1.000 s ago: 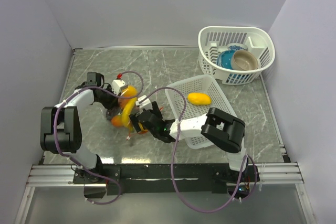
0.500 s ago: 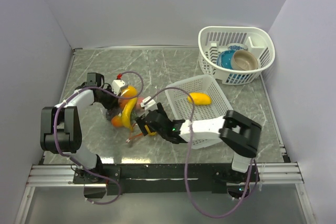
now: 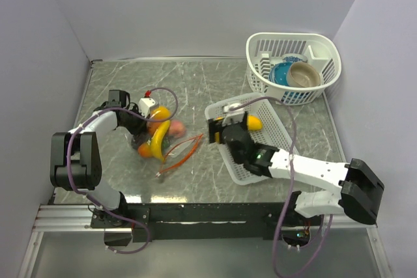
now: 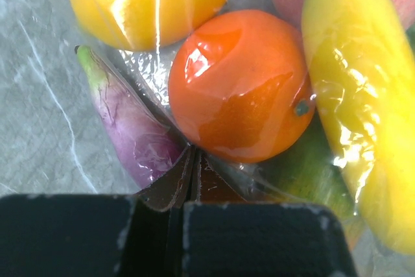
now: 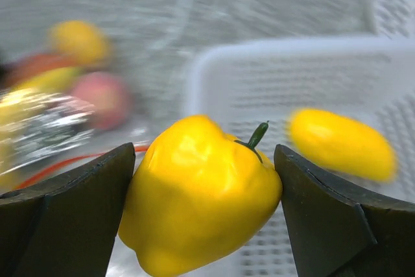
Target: Open the zip-top bag and remove the fake food
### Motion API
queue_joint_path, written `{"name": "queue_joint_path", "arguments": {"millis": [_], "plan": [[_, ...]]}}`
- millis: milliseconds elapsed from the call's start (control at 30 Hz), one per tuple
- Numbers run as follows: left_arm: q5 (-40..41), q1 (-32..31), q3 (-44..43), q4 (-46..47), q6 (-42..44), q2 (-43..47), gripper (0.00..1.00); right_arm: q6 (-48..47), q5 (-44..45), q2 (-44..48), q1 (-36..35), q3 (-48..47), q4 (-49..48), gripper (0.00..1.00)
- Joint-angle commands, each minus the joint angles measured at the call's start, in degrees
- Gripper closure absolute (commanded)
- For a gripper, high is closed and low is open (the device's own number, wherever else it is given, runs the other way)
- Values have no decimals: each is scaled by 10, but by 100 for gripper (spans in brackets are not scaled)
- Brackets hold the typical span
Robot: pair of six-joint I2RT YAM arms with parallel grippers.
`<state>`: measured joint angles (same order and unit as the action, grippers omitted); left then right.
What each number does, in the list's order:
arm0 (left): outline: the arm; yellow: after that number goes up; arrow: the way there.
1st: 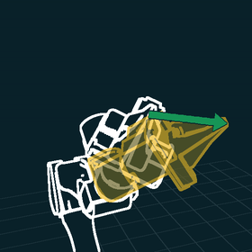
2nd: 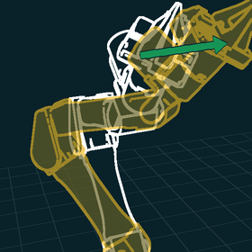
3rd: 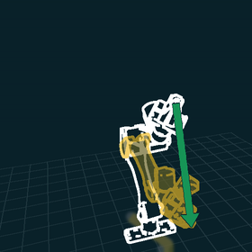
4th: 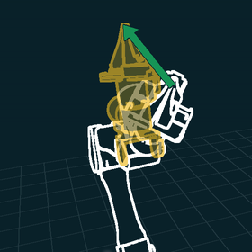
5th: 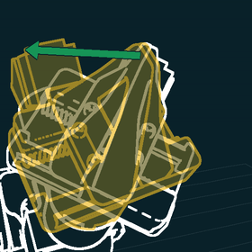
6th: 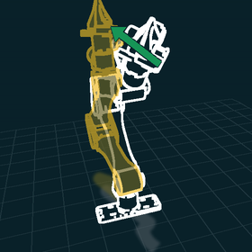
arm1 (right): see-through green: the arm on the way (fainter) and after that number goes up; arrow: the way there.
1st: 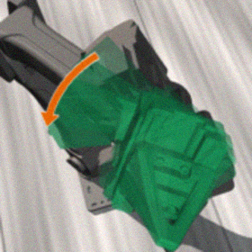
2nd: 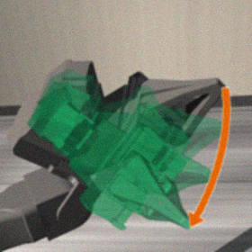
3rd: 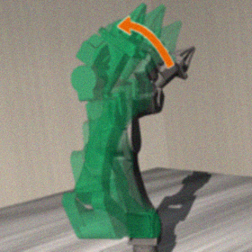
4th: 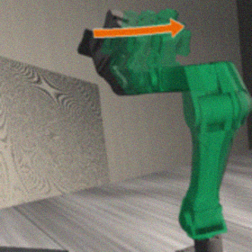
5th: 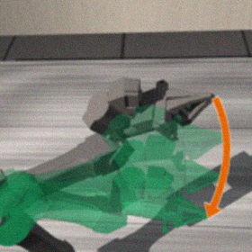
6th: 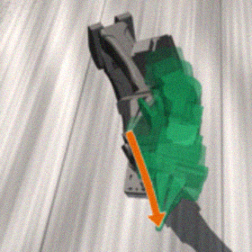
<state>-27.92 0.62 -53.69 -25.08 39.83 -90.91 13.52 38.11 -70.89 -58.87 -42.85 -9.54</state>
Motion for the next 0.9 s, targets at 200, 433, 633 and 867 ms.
{"name": "queue_joint_path", "arguments": {"millis": [200,433,633,867], "plan": [[-61,-12,-70,-26,-82,-5,99,92,32,5,104,-7,93,0],[-29,-10,-147,-53,-160,-19,99,10,15,43,53,-31,91,0],[-42,-8,-190,-83,-190,6,99,22,3,-31,-71,-70,92,70],[-57,-8,-171,-79,-204,15,99,69,-66,-177,-121,-90,19,98]]}}
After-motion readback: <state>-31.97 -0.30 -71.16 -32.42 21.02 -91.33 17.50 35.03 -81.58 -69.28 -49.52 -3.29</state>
